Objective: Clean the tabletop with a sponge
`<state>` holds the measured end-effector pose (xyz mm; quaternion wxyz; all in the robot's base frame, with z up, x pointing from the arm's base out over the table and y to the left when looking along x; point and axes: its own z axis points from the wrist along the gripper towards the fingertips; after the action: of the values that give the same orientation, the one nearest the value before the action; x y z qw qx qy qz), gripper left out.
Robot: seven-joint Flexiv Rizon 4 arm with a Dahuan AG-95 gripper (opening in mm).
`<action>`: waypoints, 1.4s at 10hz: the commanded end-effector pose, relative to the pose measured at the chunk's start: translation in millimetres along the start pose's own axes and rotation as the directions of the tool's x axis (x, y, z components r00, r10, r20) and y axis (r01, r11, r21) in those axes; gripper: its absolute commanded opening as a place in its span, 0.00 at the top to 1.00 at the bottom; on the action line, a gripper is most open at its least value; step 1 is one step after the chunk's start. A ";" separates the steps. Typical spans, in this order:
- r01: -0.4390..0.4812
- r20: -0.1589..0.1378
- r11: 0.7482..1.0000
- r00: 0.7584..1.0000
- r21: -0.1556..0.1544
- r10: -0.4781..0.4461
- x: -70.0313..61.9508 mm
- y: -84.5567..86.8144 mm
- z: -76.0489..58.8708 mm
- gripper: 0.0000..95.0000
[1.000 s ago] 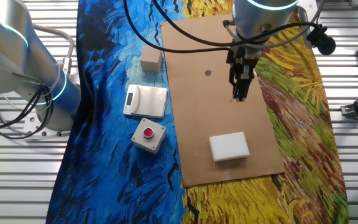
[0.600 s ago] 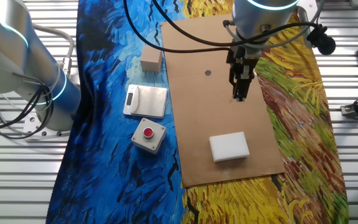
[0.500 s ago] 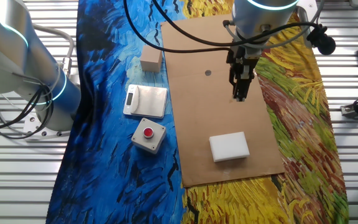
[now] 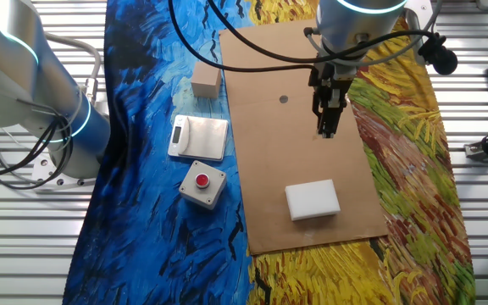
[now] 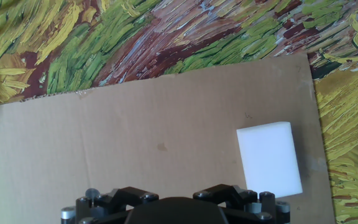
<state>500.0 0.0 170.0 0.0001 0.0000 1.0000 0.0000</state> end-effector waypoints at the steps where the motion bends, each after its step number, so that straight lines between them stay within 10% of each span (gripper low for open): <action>1: 0.066 0.046 0.998 0.997 -0.023 -0.065 0.0 0.0 0.0 1.00; 14: 0.057 0.053 0.998 0.997 -0.016 -0.056 -1.1 2.6 -5.7 1.00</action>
<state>499.9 2.5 175.4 0.0272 -0.0309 0.9991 0.0077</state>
